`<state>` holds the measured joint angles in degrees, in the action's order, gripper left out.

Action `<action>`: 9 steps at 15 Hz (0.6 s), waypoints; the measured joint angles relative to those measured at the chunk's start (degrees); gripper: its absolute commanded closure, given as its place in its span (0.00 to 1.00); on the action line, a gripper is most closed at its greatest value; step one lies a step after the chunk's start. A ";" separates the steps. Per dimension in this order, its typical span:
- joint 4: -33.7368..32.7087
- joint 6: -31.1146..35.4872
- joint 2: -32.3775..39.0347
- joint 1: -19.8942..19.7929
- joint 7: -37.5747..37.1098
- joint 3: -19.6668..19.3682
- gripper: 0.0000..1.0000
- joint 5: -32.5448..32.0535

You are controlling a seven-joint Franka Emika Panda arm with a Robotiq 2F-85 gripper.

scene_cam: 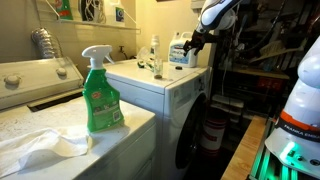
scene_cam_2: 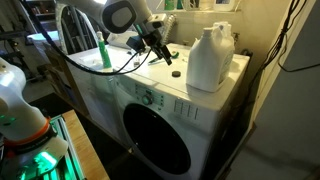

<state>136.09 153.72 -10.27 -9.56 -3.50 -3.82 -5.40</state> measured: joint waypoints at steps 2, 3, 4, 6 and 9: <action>-0.65 0.00 0.73 0.49 0.03 0.02 0.00 0.53; -1.13 0.00 1.39 0.92 0.18 0.02 0.00 0.99; -1.78 0.00 2.25 1.34 0.19 0.03 0.00 1.33; -3.63 -0.09 4.38 1.95 0.20 0.05 0.00 2.33; -7.02 -0.27 7.90 2.31 0.20 0.03 0.00 3.30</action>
<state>129.07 153.45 -2.37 -7.24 -3.30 -3.79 -2.10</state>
